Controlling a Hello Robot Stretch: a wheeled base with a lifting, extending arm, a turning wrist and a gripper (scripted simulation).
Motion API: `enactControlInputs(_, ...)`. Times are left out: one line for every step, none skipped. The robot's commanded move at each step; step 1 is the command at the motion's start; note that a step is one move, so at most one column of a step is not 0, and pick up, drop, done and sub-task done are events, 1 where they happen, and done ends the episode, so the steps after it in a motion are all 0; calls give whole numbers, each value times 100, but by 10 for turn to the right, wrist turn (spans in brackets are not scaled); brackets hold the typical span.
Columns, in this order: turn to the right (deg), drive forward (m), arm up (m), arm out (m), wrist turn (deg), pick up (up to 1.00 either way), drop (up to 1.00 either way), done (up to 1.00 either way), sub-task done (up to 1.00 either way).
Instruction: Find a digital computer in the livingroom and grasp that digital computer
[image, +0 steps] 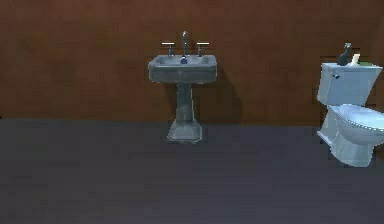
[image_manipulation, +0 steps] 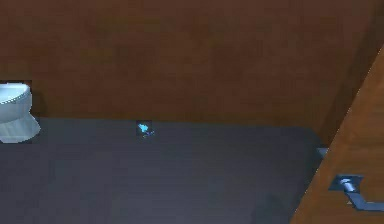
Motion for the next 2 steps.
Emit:
enactControlInputs(0, 10, 0, 0, 0, 0, 0, 0, 0)
enactControlInputs(-450, 0, 0, 0, 0, 0, 0, 0, 0)
